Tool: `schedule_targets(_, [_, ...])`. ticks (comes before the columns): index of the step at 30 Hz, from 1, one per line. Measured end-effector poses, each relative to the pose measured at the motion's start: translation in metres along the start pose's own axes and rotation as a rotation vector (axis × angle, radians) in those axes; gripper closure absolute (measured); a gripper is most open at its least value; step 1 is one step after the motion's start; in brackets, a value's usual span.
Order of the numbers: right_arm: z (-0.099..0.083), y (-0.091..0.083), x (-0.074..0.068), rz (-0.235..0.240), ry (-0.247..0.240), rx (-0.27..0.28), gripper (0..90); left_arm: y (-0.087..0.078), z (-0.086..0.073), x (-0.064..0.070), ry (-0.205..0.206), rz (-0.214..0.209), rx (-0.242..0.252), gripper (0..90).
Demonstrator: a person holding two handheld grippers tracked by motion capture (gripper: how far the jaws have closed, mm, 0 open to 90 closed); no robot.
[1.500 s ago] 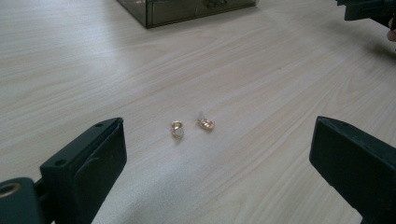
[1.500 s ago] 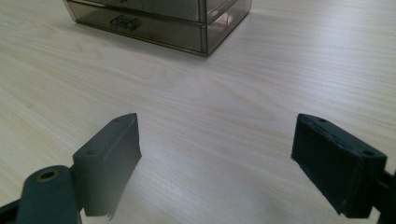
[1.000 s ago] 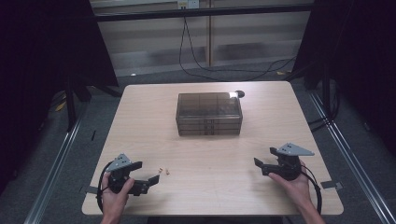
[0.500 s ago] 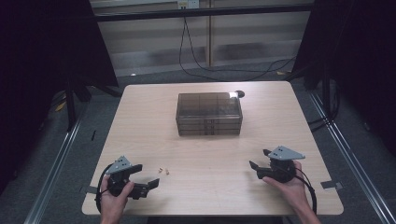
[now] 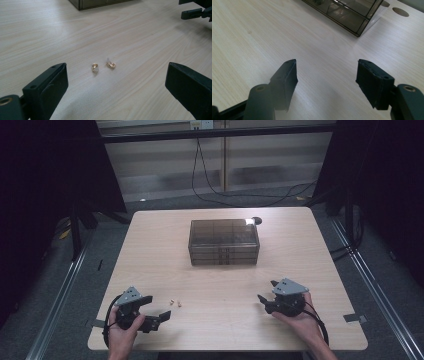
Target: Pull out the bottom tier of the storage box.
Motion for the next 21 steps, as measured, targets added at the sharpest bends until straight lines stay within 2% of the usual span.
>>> schedule_targets(3, [0.002,0.002,-0.001,-0.006,-0.011,-0.005,32.7,0.000,0.000,0.000,-0.008,0.001,0.000,4.7])
schedule_targets(5, [0.006,0.004,-0.003,-0.020,-0.041,-0.005,33.4,0.000,0.000,0.000,-0.004,0.002,0.003,4.7])
schedule_targets(11, [0.019,0.011,-0.009,-0.037,-0.085,0.028,35.4,-0.002,0.000,-0.001,-0.005,0.004,0.006,4.6])
schedule_targets(21, [0.026,0.022,-0.021,-0.067,-0.195,0.034,37.3,-0.003,0.001,0.000,-0.006,-0.002,0.013,4.7])
Point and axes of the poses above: each handheld gripper's, and its own axes: y roughly forward along the jaws, z roughly out of its top, x roughly to its right, the point moved 7 cm from there along y, roughly forward along the jaws, and after that the axes turned 9 degrees about y, right-handed, at the moved point
